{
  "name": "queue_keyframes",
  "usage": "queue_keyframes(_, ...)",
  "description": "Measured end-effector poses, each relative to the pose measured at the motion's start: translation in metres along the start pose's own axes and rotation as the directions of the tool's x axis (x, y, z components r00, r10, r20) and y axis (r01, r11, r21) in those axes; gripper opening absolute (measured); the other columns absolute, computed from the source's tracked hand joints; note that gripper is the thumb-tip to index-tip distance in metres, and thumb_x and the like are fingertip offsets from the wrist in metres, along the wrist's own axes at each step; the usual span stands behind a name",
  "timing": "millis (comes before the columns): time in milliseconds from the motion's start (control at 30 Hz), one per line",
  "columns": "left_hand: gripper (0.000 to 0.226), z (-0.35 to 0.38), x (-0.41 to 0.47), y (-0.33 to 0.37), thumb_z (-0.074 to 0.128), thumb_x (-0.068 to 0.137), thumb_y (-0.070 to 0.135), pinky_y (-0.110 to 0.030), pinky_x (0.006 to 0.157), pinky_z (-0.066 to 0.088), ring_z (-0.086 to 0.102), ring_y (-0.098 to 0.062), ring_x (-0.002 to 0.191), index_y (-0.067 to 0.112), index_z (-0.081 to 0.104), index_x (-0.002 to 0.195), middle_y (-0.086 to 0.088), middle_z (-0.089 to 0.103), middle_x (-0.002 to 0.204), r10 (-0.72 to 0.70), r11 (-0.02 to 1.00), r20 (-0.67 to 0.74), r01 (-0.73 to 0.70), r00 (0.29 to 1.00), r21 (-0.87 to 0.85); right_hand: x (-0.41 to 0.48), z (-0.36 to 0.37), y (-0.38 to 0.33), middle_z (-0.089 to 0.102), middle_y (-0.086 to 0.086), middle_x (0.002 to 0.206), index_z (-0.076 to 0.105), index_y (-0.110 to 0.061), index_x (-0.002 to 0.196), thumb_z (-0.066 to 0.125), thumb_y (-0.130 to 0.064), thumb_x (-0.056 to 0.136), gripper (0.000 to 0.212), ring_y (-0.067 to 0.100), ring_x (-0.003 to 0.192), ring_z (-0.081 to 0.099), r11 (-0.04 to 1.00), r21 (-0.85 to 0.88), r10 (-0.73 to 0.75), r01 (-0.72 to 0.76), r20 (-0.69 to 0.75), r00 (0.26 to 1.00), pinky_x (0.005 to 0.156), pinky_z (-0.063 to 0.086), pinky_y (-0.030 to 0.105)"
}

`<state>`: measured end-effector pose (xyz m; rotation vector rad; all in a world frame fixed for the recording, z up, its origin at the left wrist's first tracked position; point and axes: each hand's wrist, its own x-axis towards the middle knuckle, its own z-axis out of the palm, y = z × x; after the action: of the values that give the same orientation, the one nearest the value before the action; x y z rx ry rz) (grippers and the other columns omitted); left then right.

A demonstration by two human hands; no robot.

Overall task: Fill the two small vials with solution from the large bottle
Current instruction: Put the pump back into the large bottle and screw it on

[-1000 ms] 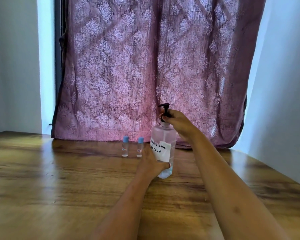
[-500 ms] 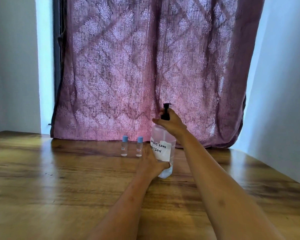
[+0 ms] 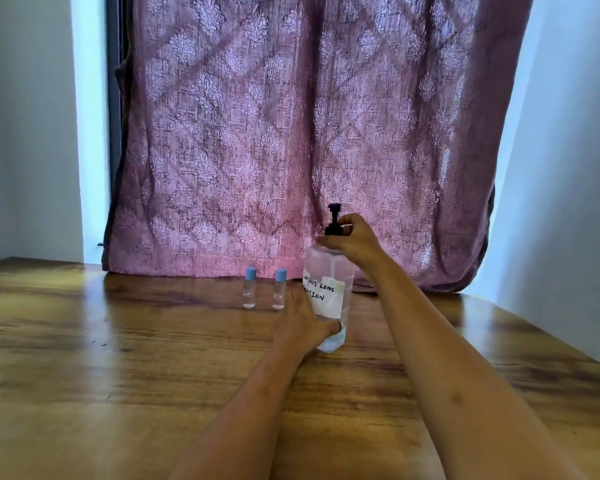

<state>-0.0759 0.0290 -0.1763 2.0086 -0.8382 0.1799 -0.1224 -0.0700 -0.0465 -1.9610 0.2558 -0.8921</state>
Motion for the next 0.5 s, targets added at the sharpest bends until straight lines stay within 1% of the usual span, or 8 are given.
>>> queue_keyframes(33,0.091,0.000,0.000,0.000,0.075,0.059,0.047,-0.044,0.092,0.045,0.048,-0.025,0.116,0.016,0.028,0.131,-0.003,0.042,0.129,0.006,1.000,0.000,-0.006,1.000,0.007,0.000,0.004,-0.002,0.059,0.004,0.103,0.051,-0.008,0.115,0.078,-0.017,0.073,0.051,0.018,0.092,0.056,0.998,-0.054,-0.021,0.022,0.015,1.000,0.065,0.044,0.016)
queue_keyframes(100,0.092,0.000,0.000,-0.001,0.075,0.061,0.046,-0.045,0.094,0.045,0.047,-0.026,0.118,0.014,0.027,0.133,-0.004,0.042,0.131,0.011,1.000,-0.002,-0.011,1.000,0.010,-0.001,0.011,-0.003,0.057,0.001,0.106,0.053,-0.008,0.120,0.075,-0.021,0.077,0.050,0.016,0.096,0.054,0.994,-0.090,-0.058,0.064,0.061,0.996,0.076,0.043,0.020)
queue_keyframes(167,0.097,0.000,0.000,-0.001,0.076,0.062,0.045,-0.045,0.097,0.043,0.044,-0.026,0.123,0.013,0.024,0.137,-0.005,0.039,0.137,0.012,1.000,-0.001,-0.012,1.000,0.011,-0.003,0.011,-0.001,0.058,0.001,0.108,0.053,-0.009,0.122,0.069,-0.017,0.082,0.044,0.015,0.100,0.055,0.998,0.000,-0.059,0.059,0.104,0.993,0.083,0.044,0.021)
queue_keyframes(233,0.101,-0.001,0.000,-0.001,0.076,0.063,0.046,-0.047,0.098,0.042,0.042,-0.027,0.125,0.012,0.020,0.140,-0.006,0.036,0.140,0.013,1.000,0.005,-0.013,1.000,0.025,-0.007,0.004,0.000,0.060,0.004,0.110,0.054,-0.007,0.123,0.057,-0.007,0.089,0.034,0.014,0.099,0.057,0.993,0.113,-0.040,0.024,0.137,0.990,0.079,0.048,0.018)
queue_keyframes(300,0.099,-0.002,0.001,0.001,0.076,0.062,0.046,-0.048,0.097,0.043,0.044,-0.029,0.123,0.012,0.022,0.138,-0.007,0.038,0.137,-0.007,1.000,0.015,0.007,1.000,0.028,-0.010,-0.005,0.004,0.062,0.008,0.115,0.056,-0.007,0.123,0.052,-0.002,0.090,0.033,0.017,0.101,0.058,0.990,0.144,-0.018,-0.005,0.160,0.987,0.083,0.047,0.024)
queue_keyframes(367,0.097,-0.002,0.001,0.002,0.076,0.061,0.045,-0.048,0.096,0.043,0.046,-0.030,0.120,0.011,0.024,0.136,-0.007,0.040,0.134,-0.017,0.999,0.018,0.017,1.000,0.029,-0.012,-0.011,0.006,0.064,0.012,0.115,0.057,-0.005,0.122,0.058,0.001,0.086,0.036,0.018,0.100,0.059,0.989,0.147,-0.026,0.006,0.137,0.990,0.086,0.047,0.026)
queue_keyframes(433,0.095,-0.002,0.000,0.002,0.077,0.061,0.045,-0.047,0.095,0.044,0.046,-0.029,0.119,0.011,0.026,0.134,-0.007,0.041,0.132,-0.007,1.000,0.008,0.007,1.000,0.025,-0.012,-0.011,0.004,0.067,0.010,0.106,0.058,-0.003,0.116,0.068,0.001,0.079,0.038,0.017,0.094,0.061,0.992,0.118,-0.044,0.037,0.058,0.997,0.085,0.051,0.025)
queue_keyframes(500,0.092,-0.002,-0.002,0.003,0.077,0.060,0.045,-0.047,0.093,0.045,0.049,-0.028,0.115,0.012,0.029,0.131,-0.006,0.044,0.127,0.006,1.000,-0.006,-0.006,1.000,0.017,-0.010,-0.007,0.001,0.064,-0.002,0.088,0.057,-0.009,0.105,0.078,-0.007,0.071,0.040,0.011,0.079,0.060,0.998,0.036,-0.056,0.058,-0.057,0.997,0.070,0.052,0.017)
